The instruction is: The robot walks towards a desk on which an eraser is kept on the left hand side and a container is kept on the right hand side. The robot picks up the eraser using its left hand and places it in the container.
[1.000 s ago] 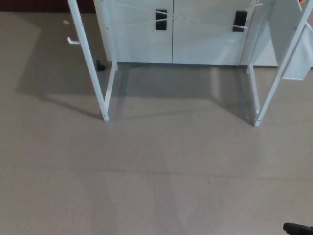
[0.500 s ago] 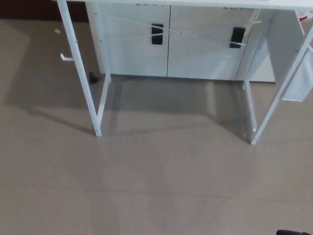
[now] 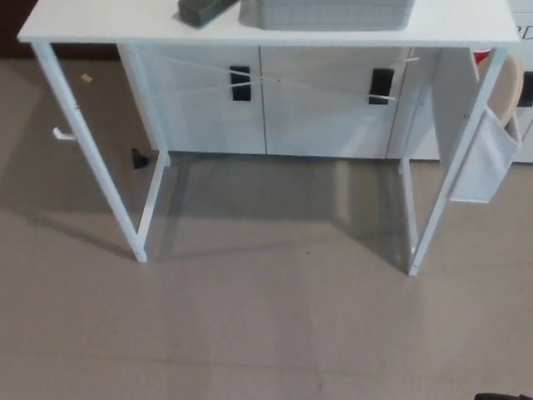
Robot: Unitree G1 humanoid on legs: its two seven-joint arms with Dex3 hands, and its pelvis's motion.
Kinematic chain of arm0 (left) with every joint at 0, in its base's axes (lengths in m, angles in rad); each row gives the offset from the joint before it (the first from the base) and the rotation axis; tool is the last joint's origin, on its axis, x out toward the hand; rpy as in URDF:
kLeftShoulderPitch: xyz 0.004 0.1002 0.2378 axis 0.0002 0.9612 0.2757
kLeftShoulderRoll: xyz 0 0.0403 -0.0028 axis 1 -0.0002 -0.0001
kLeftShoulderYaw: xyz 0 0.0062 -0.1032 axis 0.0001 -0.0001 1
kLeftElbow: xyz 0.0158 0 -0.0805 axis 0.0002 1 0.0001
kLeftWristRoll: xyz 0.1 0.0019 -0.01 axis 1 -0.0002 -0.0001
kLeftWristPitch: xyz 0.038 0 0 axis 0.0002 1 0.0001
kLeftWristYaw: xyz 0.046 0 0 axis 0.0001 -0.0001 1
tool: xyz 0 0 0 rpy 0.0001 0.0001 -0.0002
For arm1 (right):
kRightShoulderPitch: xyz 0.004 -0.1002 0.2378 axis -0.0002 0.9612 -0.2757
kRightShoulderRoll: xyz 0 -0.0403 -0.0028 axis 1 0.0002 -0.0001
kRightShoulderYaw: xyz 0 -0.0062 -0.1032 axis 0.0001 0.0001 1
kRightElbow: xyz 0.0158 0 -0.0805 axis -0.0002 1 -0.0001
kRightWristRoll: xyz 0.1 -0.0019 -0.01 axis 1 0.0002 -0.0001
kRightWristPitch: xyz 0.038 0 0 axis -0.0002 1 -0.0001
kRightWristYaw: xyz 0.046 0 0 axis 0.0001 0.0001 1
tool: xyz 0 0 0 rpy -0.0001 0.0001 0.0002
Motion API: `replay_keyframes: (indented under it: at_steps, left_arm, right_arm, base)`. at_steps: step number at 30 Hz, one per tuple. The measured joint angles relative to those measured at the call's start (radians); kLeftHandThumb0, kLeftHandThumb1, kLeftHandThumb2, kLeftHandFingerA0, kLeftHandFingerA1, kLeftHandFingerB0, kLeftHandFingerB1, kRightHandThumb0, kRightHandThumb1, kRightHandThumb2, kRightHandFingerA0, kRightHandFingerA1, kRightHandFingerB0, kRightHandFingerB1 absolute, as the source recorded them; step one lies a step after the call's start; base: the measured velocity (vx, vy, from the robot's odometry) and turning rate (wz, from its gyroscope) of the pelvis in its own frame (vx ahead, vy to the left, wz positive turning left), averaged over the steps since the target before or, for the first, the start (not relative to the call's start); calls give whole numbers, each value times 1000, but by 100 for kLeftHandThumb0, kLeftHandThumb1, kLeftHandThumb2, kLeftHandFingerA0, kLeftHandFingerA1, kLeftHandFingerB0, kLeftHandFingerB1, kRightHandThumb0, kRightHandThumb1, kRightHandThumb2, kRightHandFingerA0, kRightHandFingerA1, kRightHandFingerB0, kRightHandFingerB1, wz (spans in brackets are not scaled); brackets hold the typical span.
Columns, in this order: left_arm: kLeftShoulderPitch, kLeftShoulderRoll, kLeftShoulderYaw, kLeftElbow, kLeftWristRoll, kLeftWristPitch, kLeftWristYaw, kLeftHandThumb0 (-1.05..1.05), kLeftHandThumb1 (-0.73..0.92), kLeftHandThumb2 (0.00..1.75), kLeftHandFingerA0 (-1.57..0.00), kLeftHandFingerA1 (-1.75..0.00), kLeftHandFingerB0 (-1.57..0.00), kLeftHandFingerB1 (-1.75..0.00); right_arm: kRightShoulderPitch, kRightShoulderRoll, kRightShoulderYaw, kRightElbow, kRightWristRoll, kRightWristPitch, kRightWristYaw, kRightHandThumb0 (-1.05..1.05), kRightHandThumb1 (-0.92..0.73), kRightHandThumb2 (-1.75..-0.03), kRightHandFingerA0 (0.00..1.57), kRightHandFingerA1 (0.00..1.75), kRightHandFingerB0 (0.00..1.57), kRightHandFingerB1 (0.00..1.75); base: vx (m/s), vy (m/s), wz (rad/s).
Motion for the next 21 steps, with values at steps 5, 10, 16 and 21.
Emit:
replay_keyframes:
  at_steps: [5, 10, 16, 21]
  left_arm:
    - [5, 0, -1, -6, 1, -1, 0, -42, 57, 58, -63, -44, -53, -37]
    - [-7, 8, 3, -12, 2, 0, 2, -43, 57, 58, -61, -44, -52, -36]
    - [-8, 11, 9, -12, 0, 0, 4, -43, 60, 58, -49, -37, -39, -33]
    - [-3, -5, 52, -3, -11, 4, 17, -41, 63, 59, -37, -40, -27, -31]
  right_arm:
    - [-1, 2, 3, 2, -3, -1, 0, -38, -55, -55, 79, 56, 59, 49]
    - [-15, 10, 8, 4, -4, -7, 2, -38, -56, -55, 80, 57, 61, 49]
    - [-16, 10, 13, 10, -7, -19, 2, -40, -56, -56, 80, 55, 61, 49]
    - [0, 10, 17, 22, -11, -25, -1, -36, -54, -56, 77, 57, 58, 50]
  base:
    - [202, -24, 1]
    - [391, 133, -9]
    - [304, -110, 9]
    - [362, -312, 14]
